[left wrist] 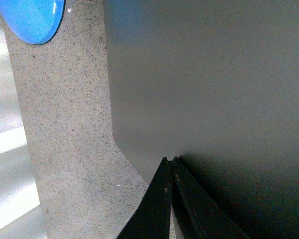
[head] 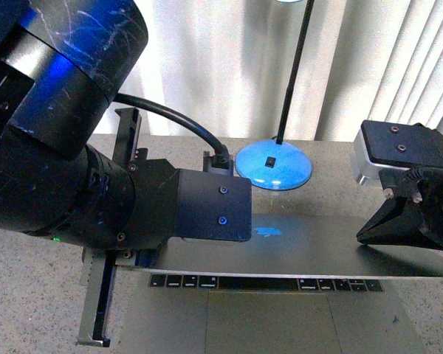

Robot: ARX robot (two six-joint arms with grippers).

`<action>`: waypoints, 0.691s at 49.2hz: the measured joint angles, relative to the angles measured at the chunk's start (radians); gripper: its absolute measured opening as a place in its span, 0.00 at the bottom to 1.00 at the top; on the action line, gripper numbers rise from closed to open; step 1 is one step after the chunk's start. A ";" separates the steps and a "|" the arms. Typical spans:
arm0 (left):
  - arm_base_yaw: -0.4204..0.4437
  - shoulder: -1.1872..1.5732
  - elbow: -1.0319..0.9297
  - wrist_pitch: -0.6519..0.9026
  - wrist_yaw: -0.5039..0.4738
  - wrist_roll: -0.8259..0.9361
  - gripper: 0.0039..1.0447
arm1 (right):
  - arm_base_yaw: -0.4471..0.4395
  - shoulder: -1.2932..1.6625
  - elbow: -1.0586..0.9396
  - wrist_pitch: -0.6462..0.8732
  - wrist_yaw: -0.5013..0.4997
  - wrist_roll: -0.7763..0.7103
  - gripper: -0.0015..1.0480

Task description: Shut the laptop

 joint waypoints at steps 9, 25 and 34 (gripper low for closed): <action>-0.006 0.007 -0.014 0.018 0.000 -0.015 0.03 | 0.000 0.000 -0.025 0.023 -0.006 0.005 0.03; -0.026 0.039 -0.050 0.068 0.000 -0.040 0.03 | 0.008 0.029 -0.072 0.088 -0.010 0.026 0.03; -0.037 0.063 -0.074 0.108 0.004 -0.064 0.03 | 0.014 0.055 -0.102 0.135 -0.015 0.036 0.03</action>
